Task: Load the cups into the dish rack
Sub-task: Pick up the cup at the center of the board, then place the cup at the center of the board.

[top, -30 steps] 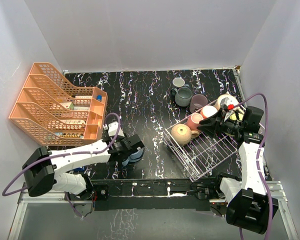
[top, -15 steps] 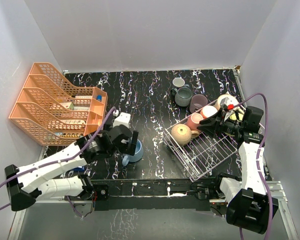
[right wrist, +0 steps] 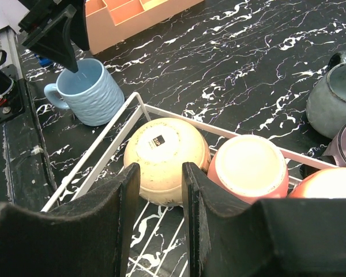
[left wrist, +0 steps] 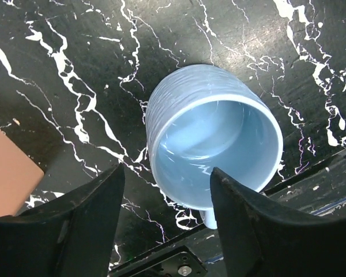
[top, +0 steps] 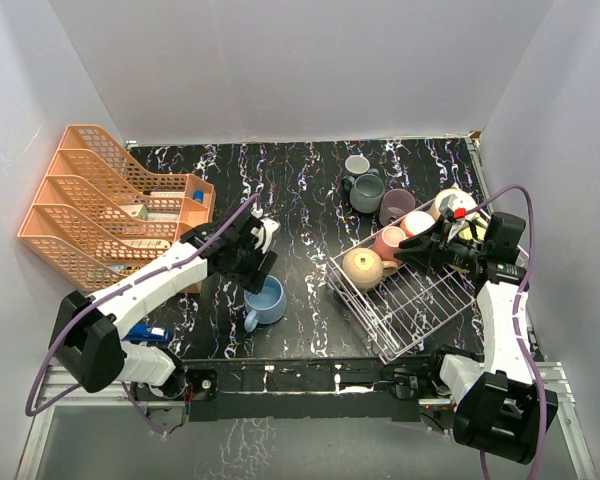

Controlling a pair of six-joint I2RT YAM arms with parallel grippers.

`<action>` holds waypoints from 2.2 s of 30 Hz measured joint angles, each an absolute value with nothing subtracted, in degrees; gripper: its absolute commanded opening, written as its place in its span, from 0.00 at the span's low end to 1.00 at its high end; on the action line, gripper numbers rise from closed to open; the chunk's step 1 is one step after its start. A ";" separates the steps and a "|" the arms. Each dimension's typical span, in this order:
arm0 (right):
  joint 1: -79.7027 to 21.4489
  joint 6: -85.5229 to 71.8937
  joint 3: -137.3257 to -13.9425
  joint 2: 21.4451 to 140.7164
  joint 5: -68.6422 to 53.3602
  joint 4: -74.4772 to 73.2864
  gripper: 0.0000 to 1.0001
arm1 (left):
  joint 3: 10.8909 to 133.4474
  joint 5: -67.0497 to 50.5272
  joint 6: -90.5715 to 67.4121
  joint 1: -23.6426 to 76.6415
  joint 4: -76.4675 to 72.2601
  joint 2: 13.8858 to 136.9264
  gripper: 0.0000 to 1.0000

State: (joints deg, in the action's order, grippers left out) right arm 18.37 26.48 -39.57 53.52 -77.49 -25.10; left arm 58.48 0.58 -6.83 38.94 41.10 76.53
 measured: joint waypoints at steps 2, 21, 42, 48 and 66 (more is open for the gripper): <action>18.37 26.68 -39.57 53.82 -77.45 -25.17 0.37 | 58.81 -0.95 -5.48 38.09 40.42 77.58 0.46; 18.37 27.16 -39.55 54.48 -77.23 -25.47 0.37 | 54.26 -8.10 -4.51 34.87 31.75 80.55 0.09; 17.67 42.37 -43.40 55.46 -79.33 -41.25 0.37 | 37.15 -10.81 -22.35 34.61 19.14 50.22 0.00; 13.87 53.76 -57.87 64.18 -79.94 -59.99 0.38 | 32.05 -13.08 -31.86 34.61 12.67 39.24 0.00; 1.10 -3.49 -63.59 62.30 -80.90 -34.37 0.45 | 24.40 -13.91 -61.45 34.61 -29.74 40.86 0.00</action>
